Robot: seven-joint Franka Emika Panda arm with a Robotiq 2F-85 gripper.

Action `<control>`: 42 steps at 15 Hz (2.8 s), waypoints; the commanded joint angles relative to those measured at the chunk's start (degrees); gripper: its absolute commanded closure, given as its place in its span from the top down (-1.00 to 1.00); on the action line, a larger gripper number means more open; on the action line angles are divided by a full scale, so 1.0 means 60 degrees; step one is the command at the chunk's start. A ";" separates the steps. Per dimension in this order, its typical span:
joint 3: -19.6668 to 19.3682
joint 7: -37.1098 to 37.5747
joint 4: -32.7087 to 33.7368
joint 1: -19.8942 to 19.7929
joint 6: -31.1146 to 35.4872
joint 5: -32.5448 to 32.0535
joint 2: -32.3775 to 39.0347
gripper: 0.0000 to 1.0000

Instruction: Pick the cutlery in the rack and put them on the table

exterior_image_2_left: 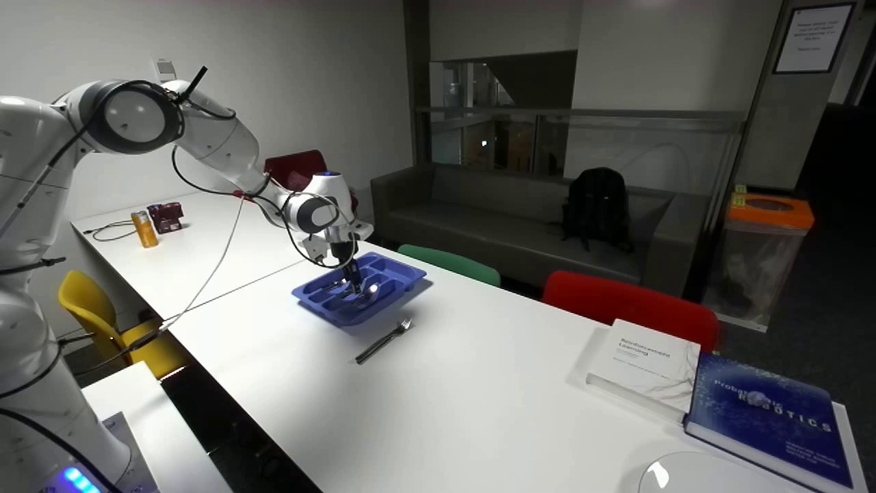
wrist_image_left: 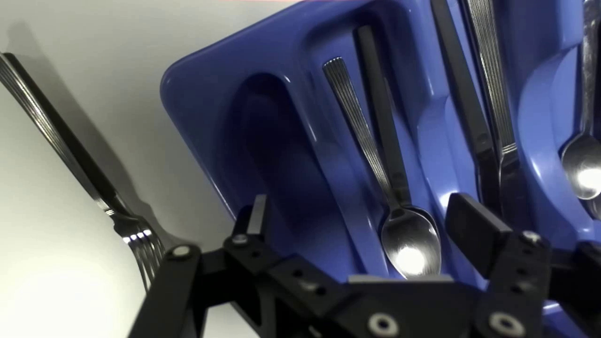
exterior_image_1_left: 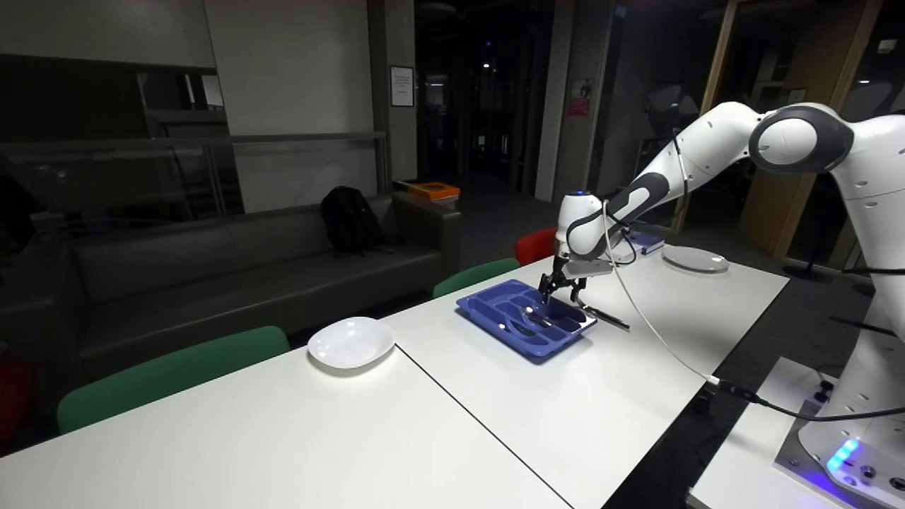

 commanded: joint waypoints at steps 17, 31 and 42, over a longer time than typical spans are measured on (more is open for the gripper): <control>0.0045 -0.0211 0.1311 0.0304 -0.0028 -0.0008 0.1215 1.00; 0.0287 -0.1437 0.2507 0.0023 -0.0476 0.0117 0.2345 1.00; 0.0365 -0.1671 0.3037 -0.0032 -0.1144 0.0145 0.2558 -0.29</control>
